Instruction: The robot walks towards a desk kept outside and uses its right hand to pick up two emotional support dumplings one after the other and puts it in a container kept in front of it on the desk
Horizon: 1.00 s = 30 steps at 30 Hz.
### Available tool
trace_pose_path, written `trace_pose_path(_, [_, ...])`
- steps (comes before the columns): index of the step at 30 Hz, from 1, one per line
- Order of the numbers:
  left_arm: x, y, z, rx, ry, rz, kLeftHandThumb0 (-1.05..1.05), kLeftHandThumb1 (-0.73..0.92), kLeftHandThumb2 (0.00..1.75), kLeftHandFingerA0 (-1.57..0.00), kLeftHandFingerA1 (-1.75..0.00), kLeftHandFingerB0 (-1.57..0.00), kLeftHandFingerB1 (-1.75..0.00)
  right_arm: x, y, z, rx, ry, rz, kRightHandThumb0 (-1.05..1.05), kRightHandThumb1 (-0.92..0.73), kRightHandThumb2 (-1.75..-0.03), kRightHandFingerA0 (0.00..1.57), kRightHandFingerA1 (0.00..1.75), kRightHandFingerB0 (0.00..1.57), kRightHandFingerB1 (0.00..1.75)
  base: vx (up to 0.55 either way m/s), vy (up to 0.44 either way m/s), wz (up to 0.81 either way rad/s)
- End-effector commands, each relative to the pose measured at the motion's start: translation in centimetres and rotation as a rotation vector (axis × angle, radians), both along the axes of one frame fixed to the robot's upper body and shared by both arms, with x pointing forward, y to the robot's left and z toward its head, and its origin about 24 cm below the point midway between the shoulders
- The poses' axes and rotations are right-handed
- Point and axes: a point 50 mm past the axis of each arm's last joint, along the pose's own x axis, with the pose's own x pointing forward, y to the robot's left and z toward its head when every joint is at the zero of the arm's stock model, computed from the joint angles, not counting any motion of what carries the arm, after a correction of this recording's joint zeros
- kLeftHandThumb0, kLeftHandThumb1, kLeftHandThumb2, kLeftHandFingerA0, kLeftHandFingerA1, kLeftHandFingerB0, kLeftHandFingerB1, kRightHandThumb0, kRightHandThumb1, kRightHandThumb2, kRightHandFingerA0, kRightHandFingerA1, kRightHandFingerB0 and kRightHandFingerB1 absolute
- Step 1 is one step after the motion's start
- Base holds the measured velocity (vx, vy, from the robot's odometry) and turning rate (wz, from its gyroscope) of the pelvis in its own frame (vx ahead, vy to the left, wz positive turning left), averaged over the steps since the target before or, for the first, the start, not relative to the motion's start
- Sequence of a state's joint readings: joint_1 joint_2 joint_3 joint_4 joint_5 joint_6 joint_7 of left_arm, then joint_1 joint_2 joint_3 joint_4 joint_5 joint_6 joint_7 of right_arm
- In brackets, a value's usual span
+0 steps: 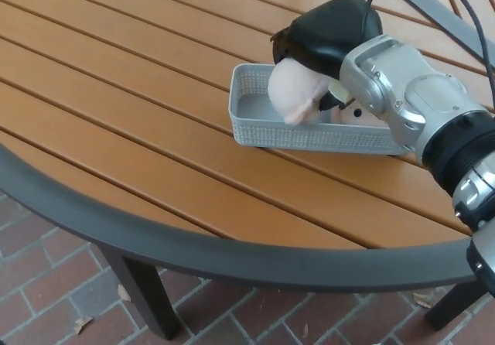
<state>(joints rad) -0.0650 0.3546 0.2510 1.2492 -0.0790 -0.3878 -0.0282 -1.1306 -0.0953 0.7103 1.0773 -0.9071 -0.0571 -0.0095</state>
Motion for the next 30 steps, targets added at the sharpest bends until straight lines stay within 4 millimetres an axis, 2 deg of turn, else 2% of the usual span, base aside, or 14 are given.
trace_pose_path(1, [0.2,0.1,0.3,0.015,-0.027,-0.018,-1.05,0.00,1.14,-1.55,-0.88,-1.57,-0.68,0.2,-0.9,-0.8,-0.097,0.078,-0.103,-0.37,-0.60,-0.58,0.45,0.54,0.52,0.42,0.00,0.000,0.00])
trace_pose_path(3, [0.1,0.1,0.3,0.016,-0.027,-0.019,-1.05,0.00,1.14,-1.55,-0.88,-1.57,-0.68,0.2,-1.1,-0.9,-0.105,0.085,-0.115,-0.37,-0.60,-0.58,0.45,0.54,0.52,0.42,0.00,0.000,0.00])
trace_pose_path(4, [0.2,0.1,0.5,0.019,-0.040,-0.031,-1.05,0.02,1.11,-1.53,-0.95,-1.51,-0.83,0.3,-1.7,-1.2,-0.159,0.080,-0.155,-0.45,-0.60,-0.59,0.14,0.42,0.35,0.32,0.00,0.000,0.00])
trace_pose_path(7, [0.3,0.2,0.6,0.012,-0.049,-0.030,-1.05,0.01,1.11,-1.54,-0.94,-1.52,-0.80,0.4,-2.1,-1.2,-0.196,0.083,-0.181,-0.44,-0.60,-0.59,0.07,0.40,0.30,0.31,0.00,0.000,0.00])
trace_pose_path(8, [0.3,0.2,0.5,0.013,-0.044,-0.027,-1.05,-0.02,1.11,-1.54,-0.90,-1.57,-0.69,0.4,-2.1,-1.2,-0.193,0.069,-0.180,-0.45,-0.49,-0.79,0.00,0.18,0.13,0.44,0.00,0.000,0.00])
trace_pose_path(9, [0.3,0.2,0.5,0.014,-0.039,-0.025,-1.05,-0.02,1.11,-1.54,-0.90,-1.57,-0.69,0.4,-2.2,-1.1,-0.190,0.059,-0.179,-0.45,-0.49,-0.79,0.00,0.18,0.13,0.44,0.00,0.000,0.00])
trace_pose_path(10, [0.3,0.2,0.5,0.015,-0.037,-0.024,-1.05,0.00,1.07,-1.52,-1.02,-1.50,-0.86,0.4,-2.1,-1.0,-0.189,0.050,-0.179,-0.50,-0.50,-0.78,0.00,0.08,0.09,0.40,0.00,0.000,0.00])
trace_pose_path(12, [0.3,0.2,0.5,0.016,-0.037,-0.024,-1.05,0.00,1.07,-1.52,-1.02,-1.50,-0.86,0.4,-2.1,-0.9,-0.188,0.043,-0.180,-0.50,-0.50,-0.78,0.00,0.08,0.09,0.40,0.00,0.000,0.00])
trace_pose_path(13, [0.2,0.1,0.4,0.012,-0.037,-0.028,-1.05,0.05,1.06,-1.52,-0.99,-1.49,-0.87,0.4,-1.9,-0.8,-0.202,0.026,-0.178,-0.83,-0.45,-0.73,0.00,0.00,0.00,0.06,0.00,0.000,0.00])
trace_pose_path(15, [0.1,0.1,0.4,0.013,-0.039,-0.030,-1.05,0.04,1.07,-1.52,-0.99,-1.49,-0.87,0.4,-1.5,-0.4,-0.192,0.002,-0.163,-0.93,-0.52,-0.81,0.00,0.07,0.04,0.00,0.00,0.000,0.00])
trace_pose_path(17, [0.1,0.1,0.4,0.012,-0.037,-0.031,-1.05,0.02,1.07,-1.52,-0.99,-1.50,-0.86,0.4,-1.2,-0.1,-0.182,-0.018,-0.147,-1.02,-0.60,-0.91,0.00,0.18,0.00,0.00,0.00,0.000,0.00])
trace_pose_path(22, [0.0,0.1,0.3,0.017,-0.029,-0.035,-1.05,0.05,1.07,-1.50,-1.00,-1.49,-0.88,0.3,-0.6,0.4,-0.169,-0.049,-0.127,-1.05,-0.62,-0.95,0.00,0.21,0.00,0.00,0.00,0.000,0.00])
trace_pose_path(23, [-0.1,0.1,0.3,0.017,-0.031,-0.036,-1.05,0.06,1.07,-1.52,-0.99,-1.49,-0.87,0.3,-0.4,0.6,-0.164,-0.057,-0.123,-0.96,-0.71,-0.62,0.00,0.00,0.00,0.00,0.00,0.000,0.00])
trace_pose_path(30, [-0.1,0.1,0.2,0.022,-0.015,-0.032,-1.05,0.01,1.11,-1.50,-0.90,-1.56,-0.72,0.3,0.3,1.8,-0.078,-0.061,-0.103,-1.05,-0.75,-0.62,0.00,0.00,0.00,0.00,0.00,0.000,0.00])
